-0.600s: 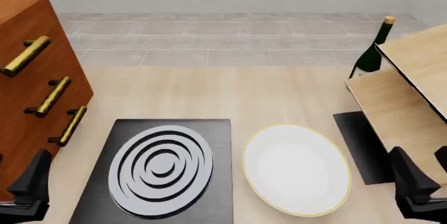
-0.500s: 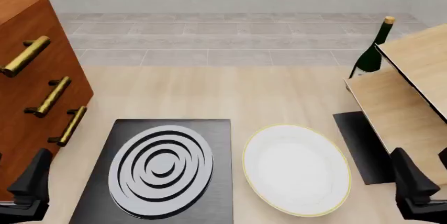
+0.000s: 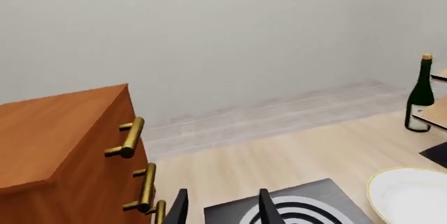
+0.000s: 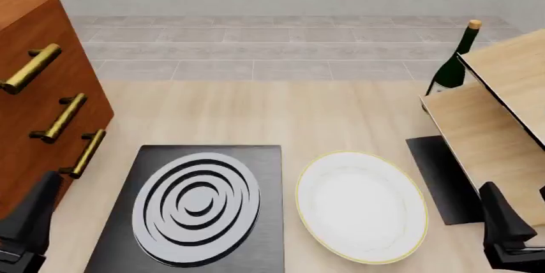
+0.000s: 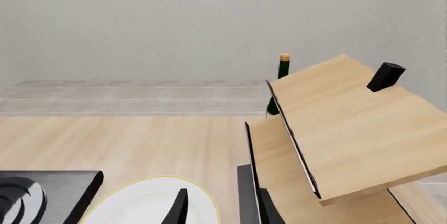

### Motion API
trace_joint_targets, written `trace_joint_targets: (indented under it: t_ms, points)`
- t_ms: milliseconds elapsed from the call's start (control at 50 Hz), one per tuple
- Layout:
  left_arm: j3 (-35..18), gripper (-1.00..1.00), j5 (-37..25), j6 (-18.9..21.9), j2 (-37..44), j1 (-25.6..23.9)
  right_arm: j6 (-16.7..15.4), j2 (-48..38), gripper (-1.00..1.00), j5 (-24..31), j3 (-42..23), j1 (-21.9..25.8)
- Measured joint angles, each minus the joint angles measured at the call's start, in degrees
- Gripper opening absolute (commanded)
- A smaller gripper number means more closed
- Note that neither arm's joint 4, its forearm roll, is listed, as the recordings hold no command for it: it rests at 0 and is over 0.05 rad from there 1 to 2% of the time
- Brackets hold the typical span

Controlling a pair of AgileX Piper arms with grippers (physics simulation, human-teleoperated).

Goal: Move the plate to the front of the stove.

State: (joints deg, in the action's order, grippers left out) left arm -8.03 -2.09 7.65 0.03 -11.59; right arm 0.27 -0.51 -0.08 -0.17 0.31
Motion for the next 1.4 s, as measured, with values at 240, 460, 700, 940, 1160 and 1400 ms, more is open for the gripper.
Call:
trace_joint_targets:
  t_ms: [240, 460, 700, 940, 1160, 1400]
  points:
    - [-9.7, 1.00, -2.8, 10.4, 5.8, -11.3, -0.1, 0.1, 1.00, -0.1, 0.1, -0.1]
    - [-17.3, 1.00, -0.7, 19.6, 16.1, -23.0, -0.1, 0.1, 1.00, -0.1, 0.1, -0.1]
    - [-23.6, 1.00, 1.1, 29.0, 28.8, -32.5, -0.1, 0.1, 1.00, -0.1, 0.2, -0.2]
    - [-27.9, 1.00, 1.6, 38.6, 39.4, -38.8, -0.1, 0.2, 1.00, -0.1, 0.2, -0.2]
    - [-30.6, 1.00, 1.9, 45.5, 46.3, -43.2, -0.1, 0.2, 1.00, -0.1, 0.2, -0.2]
    - [-32.7, 1.00, 1.7, 50.1, 51.6, -47.4, -0.1, 0.2, 1.00, -0.1, 0.2, -0.2]
